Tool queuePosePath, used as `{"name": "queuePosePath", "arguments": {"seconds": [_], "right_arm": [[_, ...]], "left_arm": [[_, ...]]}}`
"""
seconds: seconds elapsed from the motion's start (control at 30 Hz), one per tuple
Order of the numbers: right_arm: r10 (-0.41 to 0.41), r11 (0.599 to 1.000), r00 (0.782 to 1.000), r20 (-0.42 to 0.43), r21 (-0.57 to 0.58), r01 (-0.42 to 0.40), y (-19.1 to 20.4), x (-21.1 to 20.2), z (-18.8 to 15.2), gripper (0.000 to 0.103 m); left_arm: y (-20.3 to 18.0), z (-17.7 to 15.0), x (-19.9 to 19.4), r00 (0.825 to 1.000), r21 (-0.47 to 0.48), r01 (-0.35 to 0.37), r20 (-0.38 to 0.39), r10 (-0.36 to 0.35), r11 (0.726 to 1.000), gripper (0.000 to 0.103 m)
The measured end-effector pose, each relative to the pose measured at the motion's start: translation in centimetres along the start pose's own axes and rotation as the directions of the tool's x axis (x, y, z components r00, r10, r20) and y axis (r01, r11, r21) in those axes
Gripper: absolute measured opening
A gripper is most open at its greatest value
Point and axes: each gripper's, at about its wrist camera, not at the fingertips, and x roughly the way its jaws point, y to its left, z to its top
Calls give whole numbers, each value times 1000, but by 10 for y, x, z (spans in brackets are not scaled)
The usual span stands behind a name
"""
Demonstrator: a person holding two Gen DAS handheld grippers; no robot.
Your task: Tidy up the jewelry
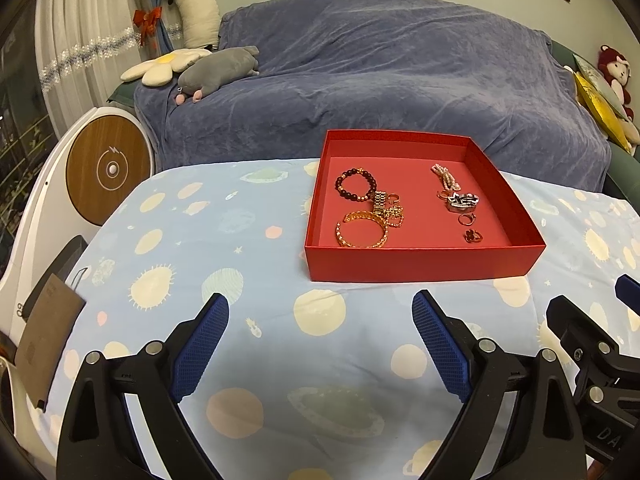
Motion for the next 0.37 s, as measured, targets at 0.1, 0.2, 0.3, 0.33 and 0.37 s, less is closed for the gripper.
{"name": "queuePosePath", "arguments": {"seconds": [0.1,0.2,0.3,0.33,0.37], "right_arm": [[-2,1000,1000,2,4,2,0,-1,-1,97],[-11,1000,1000,6,0,11,0,-1,-1,97],[-18,1000,1000,7,-4,18,0,0,-1,97],[-18,1000,1000,6,-3,18,-1,0,-1,98],[-18,1000,1000,5,-3,18,-1,0,-1,98]], "left_arm": [[0,0,1,1000,-3,3,-3,-3,1000,91],[0,1,4,1000,1,14,-20,-14,1000,91],[0,0,8,998,-2,33,-52,-33,999,91],[0,-1,7,998,-6,32,-52,-32,999,91],[0,-1,7,998,-7,28,-50,-29,1000,91]]}}
